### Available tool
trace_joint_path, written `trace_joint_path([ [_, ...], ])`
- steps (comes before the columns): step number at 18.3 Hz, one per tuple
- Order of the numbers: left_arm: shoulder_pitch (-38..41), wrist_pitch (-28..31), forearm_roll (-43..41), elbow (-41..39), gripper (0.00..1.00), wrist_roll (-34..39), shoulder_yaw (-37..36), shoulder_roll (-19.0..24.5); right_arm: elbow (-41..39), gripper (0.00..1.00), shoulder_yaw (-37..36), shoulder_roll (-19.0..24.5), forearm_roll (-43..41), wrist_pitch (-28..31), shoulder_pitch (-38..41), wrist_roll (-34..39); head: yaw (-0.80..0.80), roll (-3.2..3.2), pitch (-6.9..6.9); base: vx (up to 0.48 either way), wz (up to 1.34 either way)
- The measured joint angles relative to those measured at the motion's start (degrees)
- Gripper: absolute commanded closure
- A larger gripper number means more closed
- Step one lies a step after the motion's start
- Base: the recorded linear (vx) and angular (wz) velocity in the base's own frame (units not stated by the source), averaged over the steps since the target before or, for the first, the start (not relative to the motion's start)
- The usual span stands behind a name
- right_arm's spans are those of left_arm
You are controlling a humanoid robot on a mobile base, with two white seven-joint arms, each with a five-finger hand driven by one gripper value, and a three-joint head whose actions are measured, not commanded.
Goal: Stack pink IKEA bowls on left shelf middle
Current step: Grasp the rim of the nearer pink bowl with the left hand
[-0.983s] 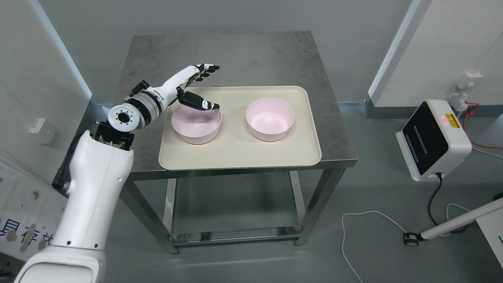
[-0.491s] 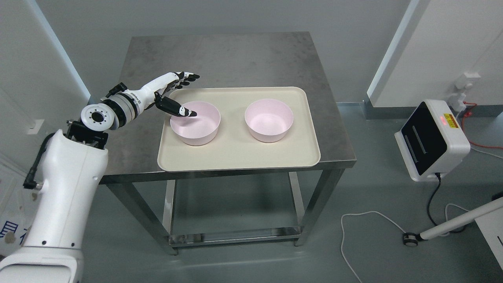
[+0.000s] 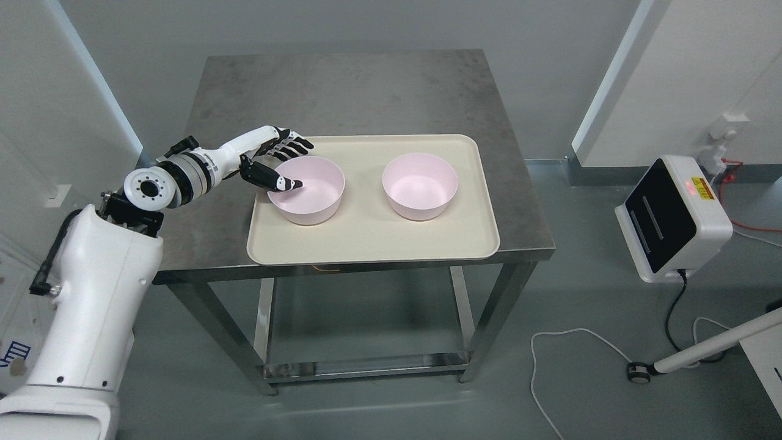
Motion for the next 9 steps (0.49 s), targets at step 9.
trace_joint_path([
  [9, -0.46, -11.36, -4.96, 0.45, 0.88, 0.26, -2.41, -0.37, 0.0, 0.0, 0.0, 0.0, 0.0, 0.0, 0.0, -0.28, 0.0, 0.0, 0.0, 0.0, 0.0],
])
